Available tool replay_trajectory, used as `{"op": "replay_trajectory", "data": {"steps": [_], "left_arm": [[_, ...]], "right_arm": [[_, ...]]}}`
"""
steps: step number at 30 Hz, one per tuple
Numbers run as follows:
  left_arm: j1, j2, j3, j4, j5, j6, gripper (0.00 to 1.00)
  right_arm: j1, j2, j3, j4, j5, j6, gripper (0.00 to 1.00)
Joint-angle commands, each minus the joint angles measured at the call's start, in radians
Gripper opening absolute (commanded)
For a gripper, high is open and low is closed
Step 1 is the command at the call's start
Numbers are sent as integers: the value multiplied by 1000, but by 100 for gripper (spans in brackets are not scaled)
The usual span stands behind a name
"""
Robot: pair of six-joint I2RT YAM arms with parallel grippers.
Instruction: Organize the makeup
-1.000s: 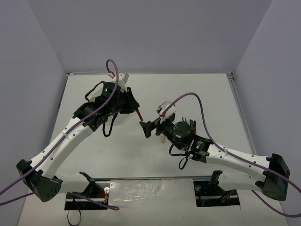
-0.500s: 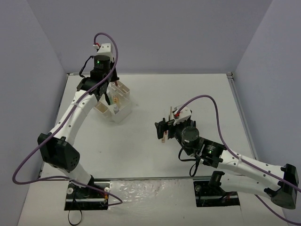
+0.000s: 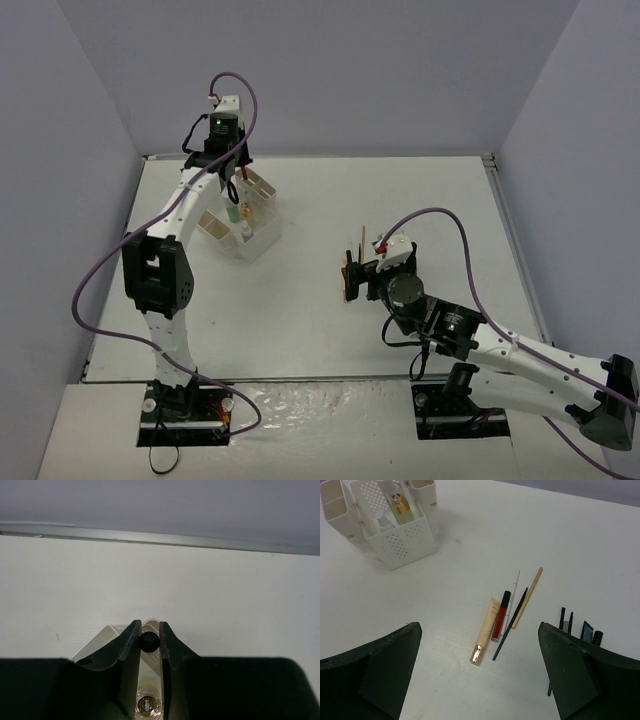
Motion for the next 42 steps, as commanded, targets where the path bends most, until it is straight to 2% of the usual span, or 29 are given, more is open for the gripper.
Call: {"op": "replay_trajectory", "data": {"steps": [1, 7, 9, 11, 12, 16, 20, 25, 32, 37, 42], "left_arm": [[8, 0, 69, 97, 50, 8, 0], [15, 31, 52, 68, 53, -12, 3], [17, 27, 32, 73, 46, -22, 11], [21, 19, 10, 70, 49, -31, 29], [22, 14, 3, 70, 50, -33, 35], [23, -5, -5, 53, 46, -39, 51], [23, -66, 13, 4, 49, -55, 70], [20, -183, 32, -89, 71, -90, 84], [17, -394, -27, -278, 132, -127, 96], [14, -589, -233, -331, 196, -129, 97], [11, -804, -475, -315, 209, -96, 97]], "right_arm": [[-11, -23, 2, 26, 42, 16, 100], [-28, -20, -2, 4, 47, 30, 100], [-37, 4, 7, -15, 45, 43, 100], [-47, 40, 18, -30, 38, 58, 100], [-52, 56, 29, -42, 32, 75, 99], [-80, 114, 49, -70, 12, 116, 96], [-153, 147, 51, -124, -22, 219, 83], [-302, 141, 35, -241, -32, 324, 71], [-602, 164, 1, -300, -216, 334, 66], [-761, 265, -2, -301, -323, 306, 60], [-815, 363, 25, -277, -350, 266, 51]]}}
